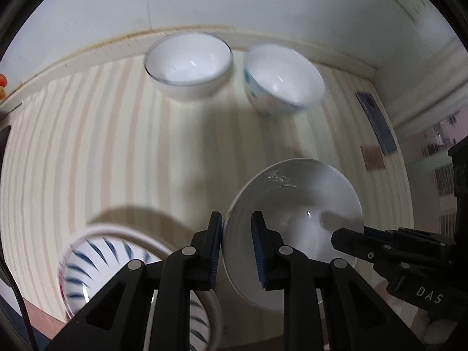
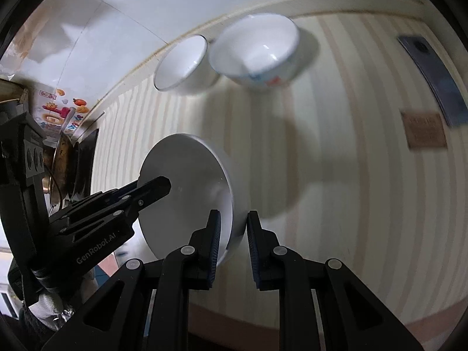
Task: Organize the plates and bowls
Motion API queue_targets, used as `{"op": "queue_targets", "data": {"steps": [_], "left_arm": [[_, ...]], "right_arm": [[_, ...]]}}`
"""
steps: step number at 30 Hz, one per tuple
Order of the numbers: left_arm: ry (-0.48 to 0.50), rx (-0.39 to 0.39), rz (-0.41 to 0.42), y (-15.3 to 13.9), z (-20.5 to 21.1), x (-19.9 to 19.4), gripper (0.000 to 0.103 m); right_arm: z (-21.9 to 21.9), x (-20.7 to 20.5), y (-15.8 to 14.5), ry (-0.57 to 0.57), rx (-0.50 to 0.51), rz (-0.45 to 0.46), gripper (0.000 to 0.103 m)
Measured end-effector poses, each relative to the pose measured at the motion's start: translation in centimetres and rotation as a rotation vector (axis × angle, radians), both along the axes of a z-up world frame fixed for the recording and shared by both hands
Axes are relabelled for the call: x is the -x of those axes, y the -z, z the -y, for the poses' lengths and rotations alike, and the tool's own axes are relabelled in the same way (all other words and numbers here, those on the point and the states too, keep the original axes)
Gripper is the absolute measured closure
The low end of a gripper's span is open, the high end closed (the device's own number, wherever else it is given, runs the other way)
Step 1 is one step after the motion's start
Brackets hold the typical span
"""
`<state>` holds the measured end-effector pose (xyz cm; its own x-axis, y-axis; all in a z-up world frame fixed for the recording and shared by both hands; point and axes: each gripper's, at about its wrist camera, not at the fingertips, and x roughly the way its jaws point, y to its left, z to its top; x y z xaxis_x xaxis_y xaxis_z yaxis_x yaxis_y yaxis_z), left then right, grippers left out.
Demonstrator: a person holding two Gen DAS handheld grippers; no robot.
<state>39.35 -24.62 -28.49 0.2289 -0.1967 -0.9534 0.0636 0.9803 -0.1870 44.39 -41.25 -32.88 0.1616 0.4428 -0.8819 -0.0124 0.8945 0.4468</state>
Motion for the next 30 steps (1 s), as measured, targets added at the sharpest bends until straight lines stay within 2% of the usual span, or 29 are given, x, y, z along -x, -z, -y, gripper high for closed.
{"op": "queue_targets", "data": {"steps": [7, 12, 26, 30], "left_arm": [[0.064, -0.01, -0.071, 2.6, 2.9, 2.6, 0.085], [0.096, -0.036, -0.094, 4.4, 4.7, 3.4, 0.085], [0.085, -0.037, -0.109, 4.3, 4.7, 3.0, 0.085], [0.069, -0.028, -0.09, 2.4, 3.7, 2.9, 0.084]], "right_arm": [[2.8, 4.1, 3.0, 0.039, 0.007, -0.083, 0.083], [4.1, 4.9, 4.5, 0.055, 0.015, -0.111, 0.083], [4.3, 4.6, 5.1, 0.045, -0.001, -0.134, 0.081], [4.8, 4.0, 4.6, 0.049, -0.029, -0.157, 0.08]]}}
